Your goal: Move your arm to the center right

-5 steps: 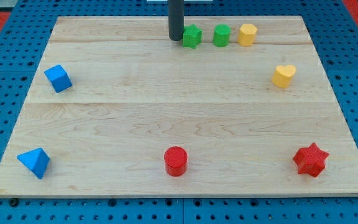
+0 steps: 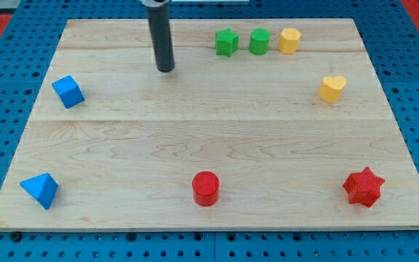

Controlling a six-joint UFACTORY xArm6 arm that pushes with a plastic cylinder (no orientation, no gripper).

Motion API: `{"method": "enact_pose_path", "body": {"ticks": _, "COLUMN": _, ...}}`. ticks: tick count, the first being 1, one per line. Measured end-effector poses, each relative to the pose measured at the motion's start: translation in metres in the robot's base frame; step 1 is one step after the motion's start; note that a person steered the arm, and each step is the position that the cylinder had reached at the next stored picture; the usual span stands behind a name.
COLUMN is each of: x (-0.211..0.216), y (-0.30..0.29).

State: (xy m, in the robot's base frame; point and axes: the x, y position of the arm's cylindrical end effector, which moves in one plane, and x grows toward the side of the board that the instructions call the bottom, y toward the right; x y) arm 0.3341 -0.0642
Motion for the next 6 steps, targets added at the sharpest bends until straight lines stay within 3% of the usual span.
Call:
{"method": "enact_pose_path", "body": {"ticks": 5, "x": 0.014, "y": 0.291}}
{"method": "enact_pose_path", "body": {"ticks": 6, "x": 0.043, "y": 0.33}}
